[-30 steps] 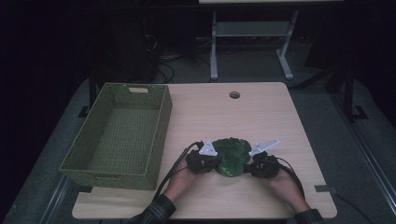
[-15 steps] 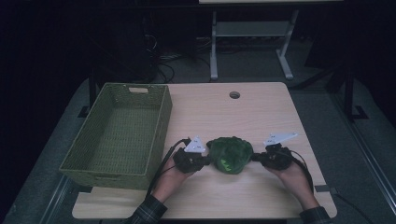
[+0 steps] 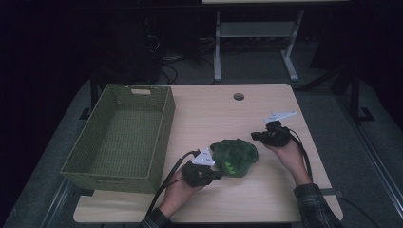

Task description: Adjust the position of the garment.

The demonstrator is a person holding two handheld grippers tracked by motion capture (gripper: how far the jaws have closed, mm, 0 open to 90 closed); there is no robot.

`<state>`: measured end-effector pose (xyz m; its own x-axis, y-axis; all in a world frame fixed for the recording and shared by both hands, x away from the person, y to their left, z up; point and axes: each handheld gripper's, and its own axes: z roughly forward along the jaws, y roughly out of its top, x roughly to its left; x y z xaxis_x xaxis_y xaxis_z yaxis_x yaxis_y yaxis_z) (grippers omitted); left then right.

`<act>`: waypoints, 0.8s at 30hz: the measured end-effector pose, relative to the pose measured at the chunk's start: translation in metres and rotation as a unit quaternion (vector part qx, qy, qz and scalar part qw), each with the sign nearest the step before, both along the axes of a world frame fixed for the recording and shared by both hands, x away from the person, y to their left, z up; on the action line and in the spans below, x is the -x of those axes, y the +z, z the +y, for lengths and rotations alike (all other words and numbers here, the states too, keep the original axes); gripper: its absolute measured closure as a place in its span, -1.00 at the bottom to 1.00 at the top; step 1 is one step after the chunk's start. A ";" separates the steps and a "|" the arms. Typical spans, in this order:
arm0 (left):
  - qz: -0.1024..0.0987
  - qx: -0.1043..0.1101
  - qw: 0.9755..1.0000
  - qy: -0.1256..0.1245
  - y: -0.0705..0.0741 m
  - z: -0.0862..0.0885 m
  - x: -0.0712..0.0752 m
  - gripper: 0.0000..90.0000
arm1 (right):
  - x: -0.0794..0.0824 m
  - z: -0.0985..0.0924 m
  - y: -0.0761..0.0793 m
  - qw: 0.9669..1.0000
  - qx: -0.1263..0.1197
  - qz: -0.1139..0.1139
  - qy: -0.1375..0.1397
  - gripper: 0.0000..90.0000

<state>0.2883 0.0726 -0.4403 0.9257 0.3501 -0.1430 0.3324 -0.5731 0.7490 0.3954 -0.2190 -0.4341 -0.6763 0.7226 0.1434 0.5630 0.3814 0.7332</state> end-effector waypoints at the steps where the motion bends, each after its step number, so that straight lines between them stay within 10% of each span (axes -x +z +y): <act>1: -0.001 -0.004 1.000 -0.004 -0.001 -0.002 0.000 0.99 | -0.005 0.003 -0.001 1.000 -0.004 0.010 0.007 1.00; 9: 0.004 -0.007 1.000 -0.001 -0.012 -0.016 -0.011 0.99 | -0.021 0.029 -0.016 0.998 0.010 0.042 0.052 1.00; 24: 0.001 -0.041 0.999 -0.002 -0.026 -0.022 -0.023 0.99 | 0.008 0.026 -0.022 0.995 0.016 0.063 0.080 1.00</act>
<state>0.3112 0.0510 -0.4662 0.9273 0.3561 -0.1154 0.3306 -0.6343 0.6989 0.3871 -0.1928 -0.4557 -0.7616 0.6120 0.2131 0.5793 0.4956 0.6471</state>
